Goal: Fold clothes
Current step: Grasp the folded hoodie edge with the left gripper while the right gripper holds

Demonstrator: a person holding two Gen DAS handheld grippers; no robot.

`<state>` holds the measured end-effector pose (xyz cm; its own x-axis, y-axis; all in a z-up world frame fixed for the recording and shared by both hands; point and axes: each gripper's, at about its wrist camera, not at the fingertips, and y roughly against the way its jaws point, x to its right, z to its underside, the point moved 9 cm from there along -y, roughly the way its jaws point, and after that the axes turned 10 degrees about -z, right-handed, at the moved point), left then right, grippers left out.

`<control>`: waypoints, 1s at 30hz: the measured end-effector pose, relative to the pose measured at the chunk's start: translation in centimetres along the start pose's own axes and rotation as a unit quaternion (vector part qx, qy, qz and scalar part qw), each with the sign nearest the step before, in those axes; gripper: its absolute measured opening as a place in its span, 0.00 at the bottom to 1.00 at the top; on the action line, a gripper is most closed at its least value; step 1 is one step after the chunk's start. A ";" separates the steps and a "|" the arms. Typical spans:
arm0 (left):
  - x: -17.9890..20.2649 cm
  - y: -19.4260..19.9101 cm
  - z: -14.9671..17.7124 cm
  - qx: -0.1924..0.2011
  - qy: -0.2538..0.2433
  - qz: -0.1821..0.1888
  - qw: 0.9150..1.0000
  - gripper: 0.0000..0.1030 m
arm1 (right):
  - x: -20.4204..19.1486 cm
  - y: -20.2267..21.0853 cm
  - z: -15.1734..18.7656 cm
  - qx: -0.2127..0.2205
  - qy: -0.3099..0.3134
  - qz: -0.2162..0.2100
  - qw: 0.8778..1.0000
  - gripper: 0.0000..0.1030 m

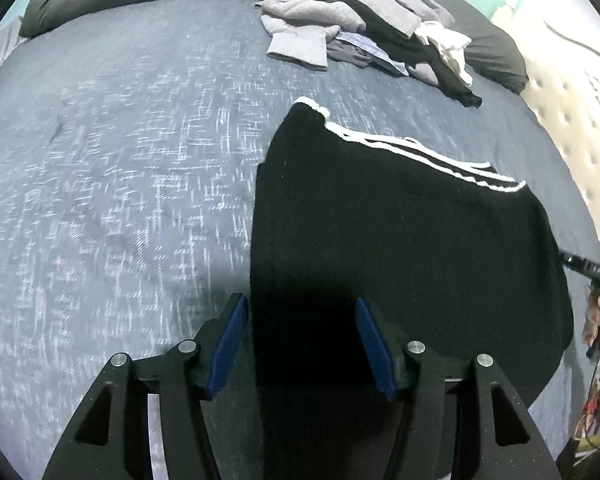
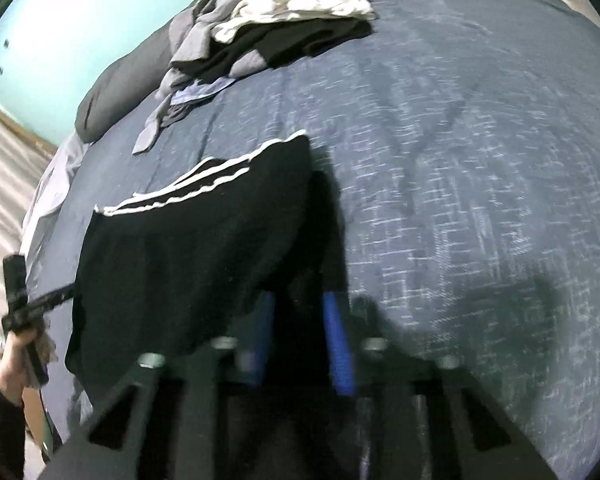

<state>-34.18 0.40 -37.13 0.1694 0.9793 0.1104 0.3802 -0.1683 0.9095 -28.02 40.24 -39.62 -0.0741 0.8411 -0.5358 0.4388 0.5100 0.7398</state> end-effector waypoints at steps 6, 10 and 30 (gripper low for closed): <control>-0.2 0.2 -0.6 0.010 0.001 0.012 1.000 0.14 | 0.8 1.6 -0.9 0.037 -0.023 -0.008 0.999 0.04; -1.1 0.8 -0.7 0.019 0.032 0.025 0.999 0.12 | 1.9 2.9 -1.3 0.071 -0.053 -0.010 0.996 0.03; -1.4 1.2 -2.2 0.028 0.032 0.019 0.999 0.45 | 1.1 2.2 -4.0 0.082 -0.063 -0.035 0.994 0.42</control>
<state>-35.95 -0.94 -35.32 0.1275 0.9769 0.1715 0.4242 -0.2100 0.8809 -30.69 43.01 -36.92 -0.0016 0.7706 -0.6373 0.5776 0.5210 0.6285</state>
